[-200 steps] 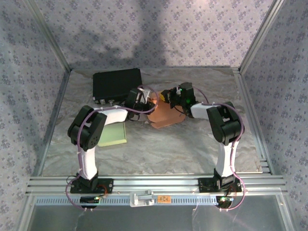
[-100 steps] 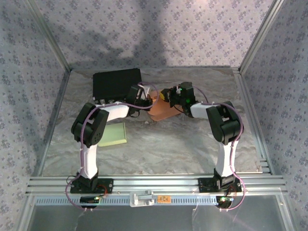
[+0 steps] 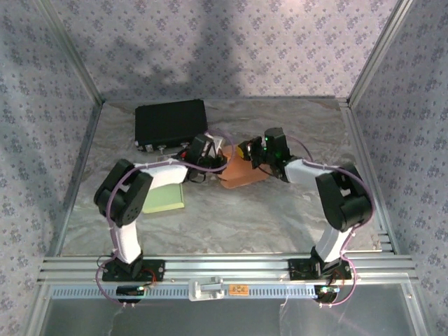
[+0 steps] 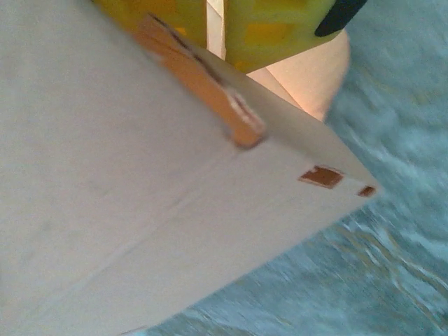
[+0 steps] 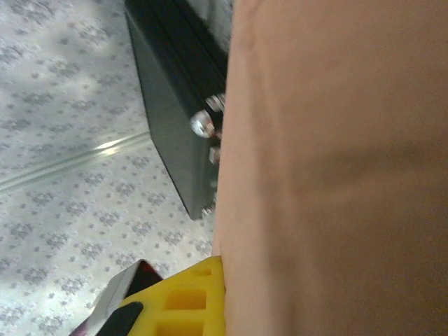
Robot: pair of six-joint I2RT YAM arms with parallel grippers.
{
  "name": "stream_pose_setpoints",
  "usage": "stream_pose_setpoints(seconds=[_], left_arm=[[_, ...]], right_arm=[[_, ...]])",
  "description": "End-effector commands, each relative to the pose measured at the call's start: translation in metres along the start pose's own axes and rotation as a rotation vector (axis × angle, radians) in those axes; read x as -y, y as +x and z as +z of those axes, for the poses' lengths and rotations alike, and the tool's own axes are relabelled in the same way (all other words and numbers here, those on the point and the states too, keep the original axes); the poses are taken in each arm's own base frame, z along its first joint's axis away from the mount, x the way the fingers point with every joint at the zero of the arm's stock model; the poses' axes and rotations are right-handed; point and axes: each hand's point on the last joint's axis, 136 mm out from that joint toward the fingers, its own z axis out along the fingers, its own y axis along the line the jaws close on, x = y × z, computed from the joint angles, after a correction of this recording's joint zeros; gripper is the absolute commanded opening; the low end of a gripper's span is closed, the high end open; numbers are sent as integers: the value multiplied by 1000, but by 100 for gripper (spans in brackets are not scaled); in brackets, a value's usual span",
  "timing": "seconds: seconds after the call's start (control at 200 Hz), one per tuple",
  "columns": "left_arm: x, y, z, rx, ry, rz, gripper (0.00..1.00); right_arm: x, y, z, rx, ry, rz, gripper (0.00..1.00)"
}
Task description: Fold the paper box
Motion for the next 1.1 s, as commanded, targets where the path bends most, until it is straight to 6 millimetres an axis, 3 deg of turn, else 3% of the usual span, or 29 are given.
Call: stream_pose_setpoints(seconds=[0.0,0.1,0.215,0.35,0.445,0.61,0.844,0.944,1.009,1.099], left_arm=[[32,-16,-30,92,75,-1,14],[42,2,-39,63,92,4,15],[36,12,-41,45,65,21,18],[25,-3,-44,62,50,22,20],[21,-17,-54,82,45,11,23],[9,-37,-81,144,13,-52,26],[-7,-46,-108,166,-18,-99,28],[-4,-43,-112,152,-7,-96,28],[-4,-37,-112,135,-4,-107,28],[-7,-25,-105,98,2,-128,28]], right_arm=[[59,20,-21,-2,208,60,0],[63,20,-30,9,223,40,0],[63,7,-20,13,202,42,0],[37,-11,-2,5,172,20,0],[19,-18,-3,18,169,13,0],[8,-11,-30,34,200,15,0],[39,38,-93,19,308,91,0],[35,52,-123,56,330,101,0],[33,51,-124,63,320,117,0],[32,39,-110,67,332,135,0]])
